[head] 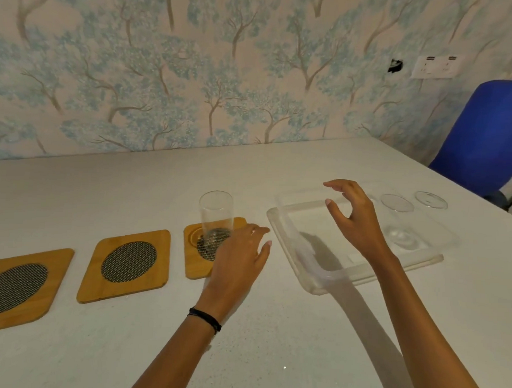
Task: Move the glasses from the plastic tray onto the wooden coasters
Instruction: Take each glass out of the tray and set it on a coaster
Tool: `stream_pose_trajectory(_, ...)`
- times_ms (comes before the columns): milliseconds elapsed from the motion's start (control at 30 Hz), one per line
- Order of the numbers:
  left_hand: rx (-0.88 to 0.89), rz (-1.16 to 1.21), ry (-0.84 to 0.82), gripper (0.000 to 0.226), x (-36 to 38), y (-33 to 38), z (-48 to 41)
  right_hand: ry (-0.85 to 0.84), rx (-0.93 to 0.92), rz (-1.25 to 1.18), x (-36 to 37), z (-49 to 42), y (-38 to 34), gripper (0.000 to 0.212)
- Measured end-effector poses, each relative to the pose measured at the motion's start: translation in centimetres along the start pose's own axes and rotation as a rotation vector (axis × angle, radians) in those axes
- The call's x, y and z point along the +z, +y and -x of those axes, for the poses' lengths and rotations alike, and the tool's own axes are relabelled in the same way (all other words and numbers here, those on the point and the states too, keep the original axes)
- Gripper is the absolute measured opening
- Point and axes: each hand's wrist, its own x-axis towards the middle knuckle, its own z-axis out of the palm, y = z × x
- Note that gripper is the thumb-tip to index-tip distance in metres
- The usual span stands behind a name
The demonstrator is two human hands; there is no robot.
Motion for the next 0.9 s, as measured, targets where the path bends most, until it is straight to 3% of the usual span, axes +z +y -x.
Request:
stream_pose_trajectory(233, 0.022, 0.052, -0.094, 0.049, 4.0, 2.9, -2.2, 0.080, 0.063, 0.149, -4.3, 0.8, 3.8, 0.027)
stream_pose_trajectory(433, 0.000, 0.113, -0.160, 0.051, 6.2, 4.4, -2.9, 0.120, 0.267, 0.241, -6.4, 1.0, 6.9, 0.034)
stream_pose_trajectory(900, -0.031, 0.111, -0.146, 0.052, 8.0, 3.7, -2.4, 0.084, 0.362, 0.144, -6.4, 1.3, 8.7, 0.049)
